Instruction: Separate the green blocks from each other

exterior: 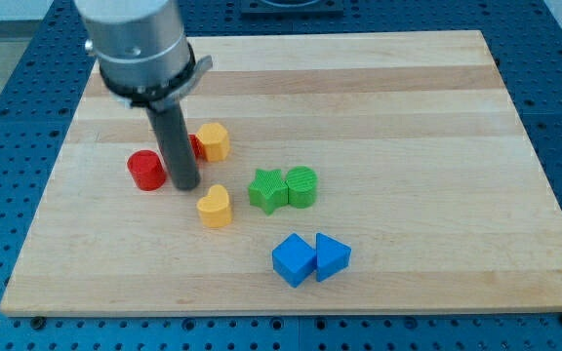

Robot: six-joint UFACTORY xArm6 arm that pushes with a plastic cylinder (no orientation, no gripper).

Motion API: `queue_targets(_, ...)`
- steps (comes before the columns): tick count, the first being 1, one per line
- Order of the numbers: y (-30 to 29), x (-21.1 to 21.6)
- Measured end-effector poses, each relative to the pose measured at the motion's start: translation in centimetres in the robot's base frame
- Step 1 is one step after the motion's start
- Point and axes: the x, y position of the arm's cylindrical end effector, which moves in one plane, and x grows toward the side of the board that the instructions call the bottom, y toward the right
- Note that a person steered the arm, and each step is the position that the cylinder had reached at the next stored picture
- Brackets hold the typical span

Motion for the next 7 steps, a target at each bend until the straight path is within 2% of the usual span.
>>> queue_targets(2,0.0,3.8)
queue_targets(4,-7.0,5.0)
queue_targets(5,-10.6,1.8)
queue_targets(7,-9.8,-2.0)
